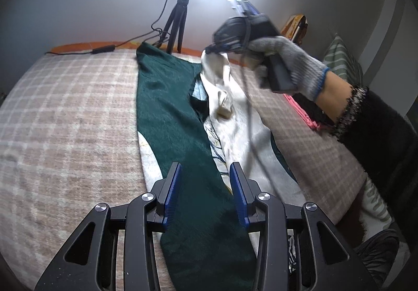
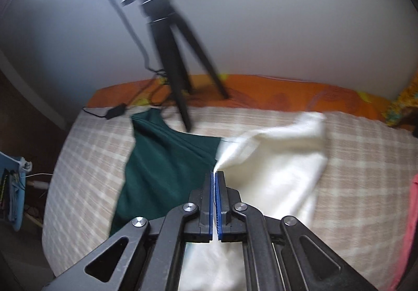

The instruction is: Fold small clothes

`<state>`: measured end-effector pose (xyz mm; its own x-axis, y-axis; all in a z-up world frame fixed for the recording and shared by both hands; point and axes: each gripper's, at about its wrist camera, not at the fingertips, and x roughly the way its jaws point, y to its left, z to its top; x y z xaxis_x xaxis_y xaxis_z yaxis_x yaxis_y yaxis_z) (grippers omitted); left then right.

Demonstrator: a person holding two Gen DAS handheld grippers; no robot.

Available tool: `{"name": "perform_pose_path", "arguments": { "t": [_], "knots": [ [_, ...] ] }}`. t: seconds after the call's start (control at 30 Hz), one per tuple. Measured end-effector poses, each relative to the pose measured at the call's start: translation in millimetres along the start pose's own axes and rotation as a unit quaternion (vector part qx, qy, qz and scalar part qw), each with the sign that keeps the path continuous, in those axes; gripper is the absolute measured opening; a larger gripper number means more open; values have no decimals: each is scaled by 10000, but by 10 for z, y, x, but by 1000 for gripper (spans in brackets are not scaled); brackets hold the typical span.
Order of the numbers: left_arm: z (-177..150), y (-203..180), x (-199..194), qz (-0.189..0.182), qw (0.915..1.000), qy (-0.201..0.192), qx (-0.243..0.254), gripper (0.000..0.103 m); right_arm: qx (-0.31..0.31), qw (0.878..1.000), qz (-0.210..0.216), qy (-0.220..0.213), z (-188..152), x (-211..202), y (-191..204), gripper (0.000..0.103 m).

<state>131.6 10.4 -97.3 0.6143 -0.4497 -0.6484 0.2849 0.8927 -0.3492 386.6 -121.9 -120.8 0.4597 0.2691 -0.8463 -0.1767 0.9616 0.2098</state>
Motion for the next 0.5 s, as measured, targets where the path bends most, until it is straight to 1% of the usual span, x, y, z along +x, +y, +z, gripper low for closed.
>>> {"name": "perform_pose_path", "arguments": {
  "t": [0.07, 0.1, 0.13, 0.17, 0.2, 0.23, 0.27, 0.33, 0.37, 0.4, 0.47, 0.5],
  "knots": [
    [17, 27, -9, 37, 10000, -27, -28, 36, 90, 9998, 142, 47, 54, 131, 126, 0],
    [26, 55, -10, 37, 10000, -37, -83, 36, 217, 9993, 307, 60, 66, 189, 175, 0],
    [30, 73, -9, 40, 9999, -40, -105, 36, 337, 9981, 519, 29, 46, 197, 205, 6],
    [34, 89, -4, 63, 9999, -38, -109, 36, 463, 9958, 786, 20, 56, 223, 223, 15],
    [34, 92, 1, 84, 9999, -33, -104, 36, 606, 9927, 1044, 55, 70, 241, 236, 28],
    [29, 104, 5, 102, 9999, -30, -113, 36, 683, 9904, 1201, 6, 65, 221, 235, 45],
    [25, 114, 7, 97, 9999, -25, -127, 36, 690, 9898, 1239, -94, 62, 175, 237, 46],
    [13, 126, -1, 92, 9999, -13, -135, 36, 513, 9915, 1177, -208, 51, 69, 238, 46],
    [7, 128, -5, 85, 9999, -12, -134, 36, 421, 9938, 1000, -246, 12, -21, 200, 46],
    [1, 128, -13, 69, 9999, -8, -139, 36, 383, 9947, 912, -273, -22, -71, 163, 46],
    [3, 122, -27, 38, 9999, -16, -140, 36, 388, 9958, 791, -262, -160, -169, 33, 45],
    [4, 111, -38, 25, 9999, -25, -127, 36, 431, 9962, 720, -213, -282, -213, -41, 45]
  ]
}}
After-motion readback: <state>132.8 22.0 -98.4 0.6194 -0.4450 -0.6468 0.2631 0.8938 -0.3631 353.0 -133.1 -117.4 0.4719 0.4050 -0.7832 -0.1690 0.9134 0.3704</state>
